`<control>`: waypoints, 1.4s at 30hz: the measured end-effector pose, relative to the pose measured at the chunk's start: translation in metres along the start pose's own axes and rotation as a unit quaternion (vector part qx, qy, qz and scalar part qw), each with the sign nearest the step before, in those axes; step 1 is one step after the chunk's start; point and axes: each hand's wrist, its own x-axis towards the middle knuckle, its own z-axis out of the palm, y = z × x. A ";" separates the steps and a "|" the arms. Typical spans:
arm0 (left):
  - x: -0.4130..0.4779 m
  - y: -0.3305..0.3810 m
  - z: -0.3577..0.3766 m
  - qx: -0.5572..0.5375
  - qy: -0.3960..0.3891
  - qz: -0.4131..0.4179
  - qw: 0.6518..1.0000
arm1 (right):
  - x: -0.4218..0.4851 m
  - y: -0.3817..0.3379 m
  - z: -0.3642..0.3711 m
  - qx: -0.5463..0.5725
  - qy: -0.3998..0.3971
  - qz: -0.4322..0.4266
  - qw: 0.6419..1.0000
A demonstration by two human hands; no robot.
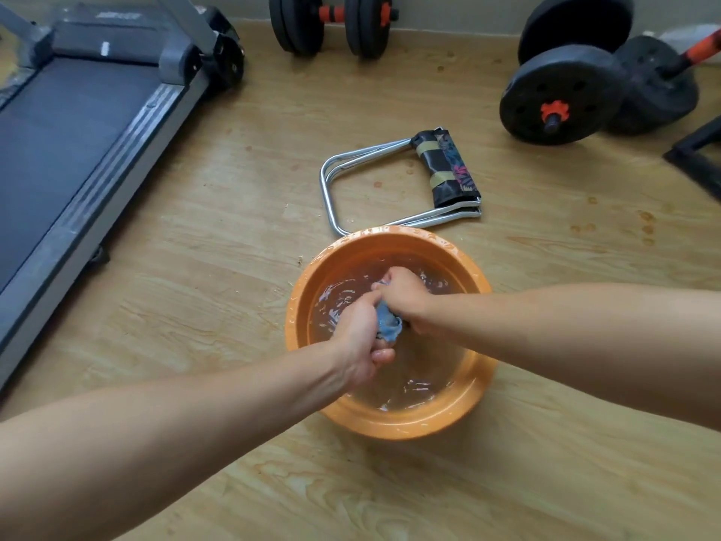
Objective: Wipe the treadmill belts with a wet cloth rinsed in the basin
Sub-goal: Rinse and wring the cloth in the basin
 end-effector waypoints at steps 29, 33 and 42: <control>-0.018 -0.015 -0.001 0.022 -0.084 0.029 0.996 | 0.006 0.022 -0.001 -0.070 -0.026 0.022 0.997; -0.002 -0.013 -0.013 0.153 0.047 0.097 0.982 | 0.000 0.021 -0.015 -0.136 -0.007 0.009 0.991; 0.016 -0.006 -0.012 0.008 0.014 0.023 1.000 | -0.041 0.018 -0.021 0.090 -0.048 -0.076 0.992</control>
